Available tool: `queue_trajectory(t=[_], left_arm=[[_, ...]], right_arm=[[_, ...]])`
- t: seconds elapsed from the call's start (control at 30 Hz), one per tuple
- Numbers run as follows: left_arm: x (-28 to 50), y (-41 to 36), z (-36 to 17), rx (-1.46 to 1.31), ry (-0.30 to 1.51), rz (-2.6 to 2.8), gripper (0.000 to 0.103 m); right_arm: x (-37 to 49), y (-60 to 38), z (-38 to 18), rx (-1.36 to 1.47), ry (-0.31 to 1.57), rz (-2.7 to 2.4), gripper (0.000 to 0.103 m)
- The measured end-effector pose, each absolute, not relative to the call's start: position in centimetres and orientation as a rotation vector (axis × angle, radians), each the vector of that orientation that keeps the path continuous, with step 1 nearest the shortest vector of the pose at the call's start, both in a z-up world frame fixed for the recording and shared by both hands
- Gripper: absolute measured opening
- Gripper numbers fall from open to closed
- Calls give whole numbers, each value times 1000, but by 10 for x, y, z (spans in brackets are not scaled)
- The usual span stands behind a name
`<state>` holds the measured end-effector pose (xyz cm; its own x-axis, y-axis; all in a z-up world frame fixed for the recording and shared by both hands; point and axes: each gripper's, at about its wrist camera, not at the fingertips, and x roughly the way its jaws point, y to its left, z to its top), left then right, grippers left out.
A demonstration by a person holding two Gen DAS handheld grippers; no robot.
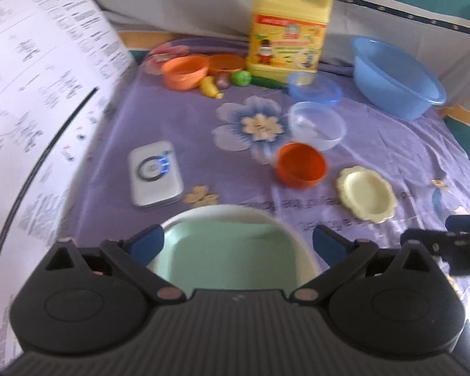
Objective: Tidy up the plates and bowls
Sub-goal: 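Move the left gripper to the yellow scalloped plate and grasp its rim, then carry the yellow plate and lower it onto the green plate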
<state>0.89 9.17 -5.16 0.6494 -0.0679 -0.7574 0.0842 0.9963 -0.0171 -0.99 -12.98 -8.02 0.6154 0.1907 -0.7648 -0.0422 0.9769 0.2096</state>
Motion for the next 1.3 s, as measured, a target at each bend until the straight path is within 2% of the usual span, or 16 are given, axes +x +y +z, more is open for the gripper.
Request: queue_trajectory(t=[0.23,0.33,0.47,0.63,0.7,0.77,0.8,0.9,1.0,1.07,1.13,1.23,1.3], left_arm=[[32,36,-67,52,877,-148,103],[41,16,-75,51,886,-166,103],[54,-7,-86,55,897,-175,102],[66,-22,-100,20,929,-185,91],[69,-25,-105,13,933,-187,83],[74,-27,-111,12,948,-184,75],[76,-28,-114,3,957,-185,70],[82,-29,-121,-21,974,-187,60],[84,-32,-124,-19,973,-194,58],[86,-35,-124,-7,969,-209,58],[87,-39,-124,0,963,-217,58],[88,-44,-124,0,962,-248,39],[88,-47,-123,10,958,-251,36]], right_arm=[[4,-189,-92,283,867,33,101],[13,-206,-99,313,862,24,87],[31,-213,-109,341,866,30,78],[51,-213,-120,368,882,86,63],[58,-210,-125,365,890,104,57],[63,-206,-130,361,904,124,44],[65,-205,-132,362,909,132,42],[70,-200,-137,359,917,156,39],[73,-198,-141,363,926,166,32],[74,-198,-144,369,924,169,25],[75,-200,-145,380,919,173,24],[75,-202,-146,393,915,175,24],[74,-200,-145,380,909,173,24]])
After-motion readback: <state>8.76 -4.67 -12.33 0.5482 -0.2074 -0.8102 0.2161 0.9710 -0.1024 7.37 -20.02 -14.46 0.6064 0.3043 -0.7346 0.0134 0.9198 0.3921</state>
